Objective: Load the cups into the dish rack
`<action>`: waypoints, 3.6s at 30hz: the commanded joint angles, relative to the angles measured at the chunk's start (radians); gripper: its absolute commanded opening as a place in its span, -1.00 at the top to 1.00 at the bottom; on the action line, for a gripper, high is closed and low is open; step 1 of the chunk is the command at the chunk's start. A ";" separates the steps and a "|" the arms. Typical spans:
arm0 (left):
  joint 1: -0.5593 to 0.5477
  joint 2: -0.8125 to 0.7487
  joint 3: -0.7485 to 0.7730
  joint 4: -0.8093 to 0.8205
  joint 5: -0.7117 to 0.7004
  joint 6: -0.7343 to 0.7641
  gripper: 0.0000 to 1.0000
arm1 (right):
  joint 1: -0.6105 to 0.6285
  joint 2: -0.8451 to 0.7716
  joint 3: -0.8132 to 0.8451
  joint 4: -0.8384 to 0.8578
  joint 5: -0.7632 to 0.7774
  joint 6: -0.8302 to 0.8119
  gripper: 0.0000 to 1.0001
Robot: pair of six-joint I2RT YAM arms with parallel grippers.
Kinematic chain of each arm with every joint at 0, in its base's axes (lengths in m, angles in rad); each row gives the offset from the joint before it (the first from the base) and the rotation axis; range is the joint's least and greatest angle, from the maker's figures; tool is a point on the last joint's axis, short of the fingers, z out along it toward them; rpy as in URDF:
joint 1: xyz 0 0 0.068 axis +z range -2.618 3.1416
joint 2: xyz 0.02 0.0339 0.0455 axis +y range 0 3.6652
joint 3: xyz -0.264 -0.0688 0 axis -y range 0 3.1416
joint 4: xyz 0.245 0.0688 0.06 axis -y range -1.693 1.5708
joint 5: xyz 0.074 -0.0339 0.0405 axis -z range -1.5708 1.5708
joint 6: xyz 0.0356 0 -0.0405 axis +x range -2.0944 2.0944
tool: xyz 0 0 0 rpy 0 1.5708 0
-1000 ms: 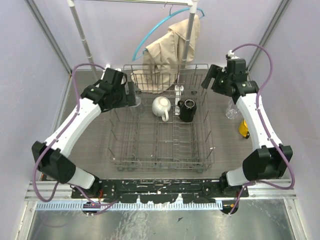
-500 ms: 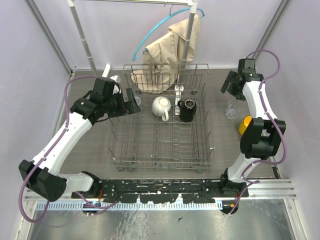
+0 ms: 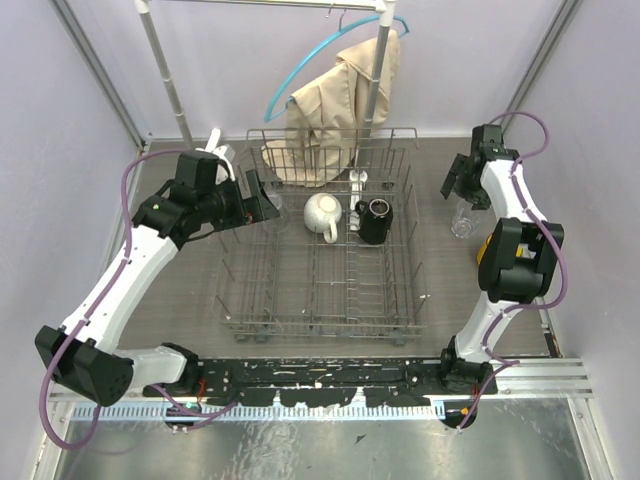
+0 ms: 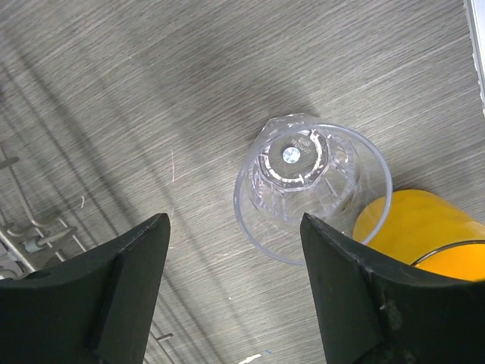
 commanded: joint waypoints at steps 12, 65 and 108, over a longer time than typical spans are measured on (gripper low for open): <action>0.021 0.004 0.025 0.017 0.016 -0.009 -1.00 | -0.006 0.136 0.064 0.073 -0.004 -0.007 -0.12; 0.102 0.039 -0.384 1.068 0.505 -1.078 -0.98 | 0.416 -0.546 -0.350 1.064 -1.028 0.470 0.99; 0.101 -0.035 -0.470 1.157 0.483 -1.246 -0.99 | 0.673 -0.340 -0.282 1.211 -0.927 0.500 0.99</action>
